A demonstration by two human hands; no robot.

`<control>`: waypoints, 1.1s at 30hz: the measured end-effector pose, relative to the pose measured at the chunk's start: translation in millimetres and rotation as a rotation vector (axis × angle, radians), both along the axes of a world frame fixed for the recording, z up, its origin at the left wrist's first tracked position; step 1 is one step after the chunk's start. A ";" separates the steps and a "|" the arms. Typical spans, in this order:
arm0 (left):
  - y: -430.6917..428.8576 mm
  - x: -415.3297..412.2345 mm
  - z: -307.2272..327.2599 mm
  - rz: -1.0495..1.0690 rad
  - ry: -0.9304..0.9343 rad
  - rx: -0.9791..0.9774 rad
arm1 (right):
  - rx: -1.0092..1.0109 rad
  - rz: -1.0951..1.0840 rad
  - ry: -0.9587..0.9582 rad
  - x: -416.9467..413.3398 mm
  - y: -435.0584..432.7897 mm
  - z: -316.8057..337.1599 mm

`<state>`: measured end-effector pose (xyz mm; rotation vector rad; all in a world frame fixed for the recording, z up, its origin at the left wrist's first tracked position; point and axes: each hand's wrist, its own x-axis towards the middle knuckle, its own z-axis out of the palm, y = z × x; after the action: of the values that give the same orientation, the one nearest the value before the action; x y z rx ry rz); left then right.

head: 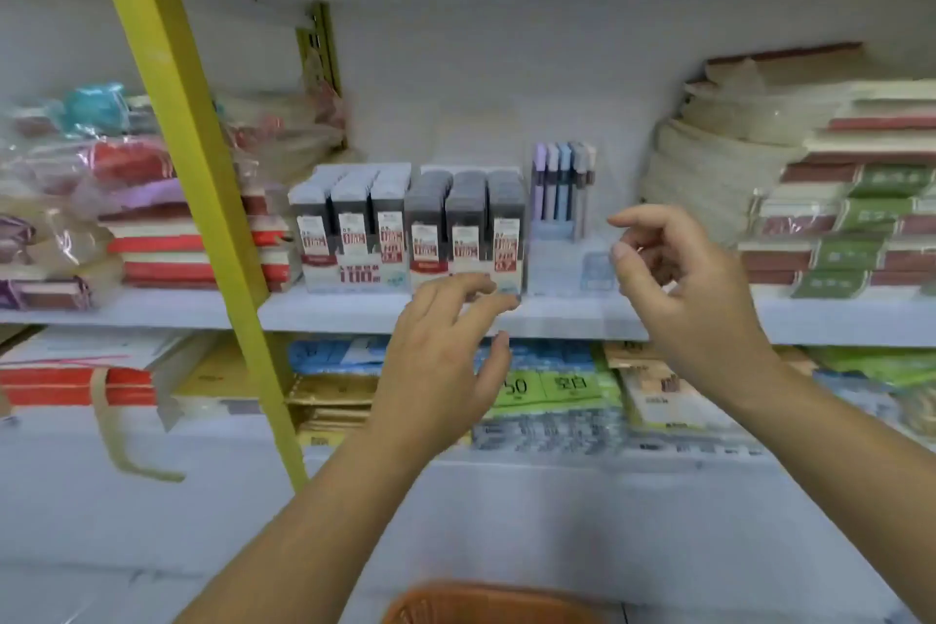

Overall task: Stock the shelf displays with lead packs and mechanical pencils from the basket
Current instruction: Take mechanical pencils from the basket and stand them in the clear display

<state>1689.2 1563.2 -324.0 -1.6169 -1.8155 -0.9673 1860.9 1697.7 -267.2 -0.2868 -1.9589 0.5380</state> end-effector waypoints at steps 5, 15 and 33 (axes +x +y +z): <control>-63.9 -6.8 -112.2 -0.088 -0.305 -0.571 | -0.224 -0.035 -0.346 16.8 -19.3 -149.3; -105.1 -8.9 -354.6 0.076 -0.891 -1.243 | -0.778 -0.033 -1.227 26.7 -70.6 -445.3; -73.5 -5.0 -471.9 0.239 -0.801 -1.192 | -0.731 -0.048 -1.456 30.6 -107.8 -546.0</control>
<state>1684.2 1489.6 -795.9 -1.5587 -3.4790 -0.3739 1891.5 1589.9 -813.2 -1.5100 -2.9933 1.2076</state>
